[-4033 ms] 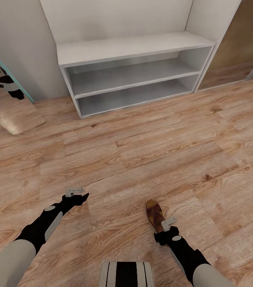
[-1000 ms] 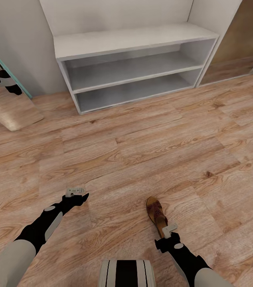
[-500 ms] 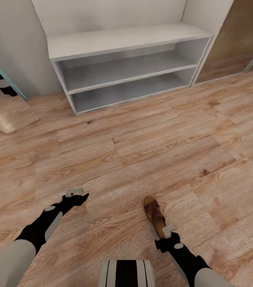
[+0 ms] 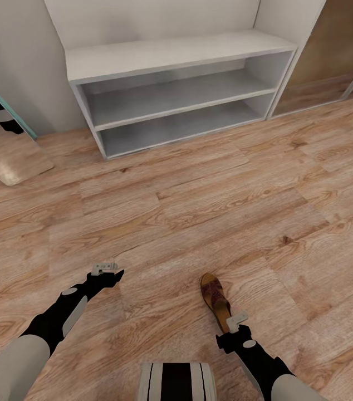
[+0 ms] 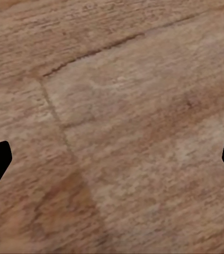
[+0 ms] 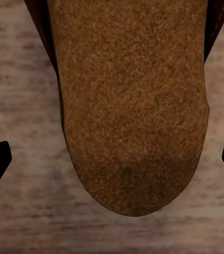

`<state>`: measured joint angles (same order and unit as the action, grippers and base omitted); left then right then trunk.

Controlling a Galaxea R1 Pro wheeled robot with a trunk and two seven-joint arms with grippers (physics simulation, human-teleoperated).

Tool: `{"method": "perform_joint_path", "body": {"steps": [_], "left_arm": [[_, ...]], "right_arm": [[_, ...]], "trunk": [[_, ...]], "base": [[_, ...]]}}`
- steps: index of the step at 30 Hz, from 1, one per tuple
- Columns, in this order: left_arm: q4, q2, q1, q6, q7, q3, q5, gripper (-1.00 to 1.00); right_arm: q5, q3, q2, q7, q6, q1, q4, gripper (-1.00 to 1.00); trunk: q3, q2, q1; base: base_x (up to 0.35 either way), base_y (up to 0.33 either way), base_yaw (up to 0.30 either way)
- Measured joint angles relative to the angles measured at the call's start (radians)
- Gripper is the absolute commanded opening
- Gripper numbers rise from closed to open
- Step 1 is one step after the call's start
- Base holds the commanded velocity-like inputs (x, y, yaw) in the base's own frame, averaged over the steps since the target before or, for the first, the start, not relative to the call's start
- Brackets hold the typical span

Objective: Pick up the two gym shoes and the two sandals from the corridor floor and place them onto the hallstand (shoe rack) in the corridor, making sure they are on the rack and not on the floor. Arrange them so the two gym shoes are next to each other and the two sandals are next to each other.

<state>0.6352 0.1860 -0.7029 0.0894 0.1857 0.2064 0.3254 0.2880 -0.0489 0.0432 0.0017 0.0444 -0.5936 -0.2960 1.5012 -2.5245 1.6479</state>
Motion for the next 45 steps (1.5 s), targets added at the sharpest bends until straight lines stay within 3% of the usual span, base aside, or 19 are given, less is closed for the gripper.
{"method": "perform_joint_path", "body": {"steps": [33,34,45], "left_arm": [[0.0,0.0,0.0,0.0,-0.001,-0.002,0.001,1.0],[0.0,0.0,0.0,0.0,-0.001,-0.002,0.001,1.0],[0.0,0.0,0.0,0.0,0.0,-0.002,0.001,1.0]], "right_arm": [[0.0,0.0,0.0,0.0,0.0,0.0,0.0,1.0],[0.0,0.0,0.0,0.0,0.0,0.0,0.0,-1.0],[0.004,0.002,0.0,-0.001,0.0,0.0,0.0,-1.0]], "trunk": [[0.0,0.0,0.0],[0.0,0.0,0.0],[0.0,0.0,0.0]], "base": [[0.018,0.0,0.0],[0.001,0.0,0.0],[0.0,0.0,0.0]]}}
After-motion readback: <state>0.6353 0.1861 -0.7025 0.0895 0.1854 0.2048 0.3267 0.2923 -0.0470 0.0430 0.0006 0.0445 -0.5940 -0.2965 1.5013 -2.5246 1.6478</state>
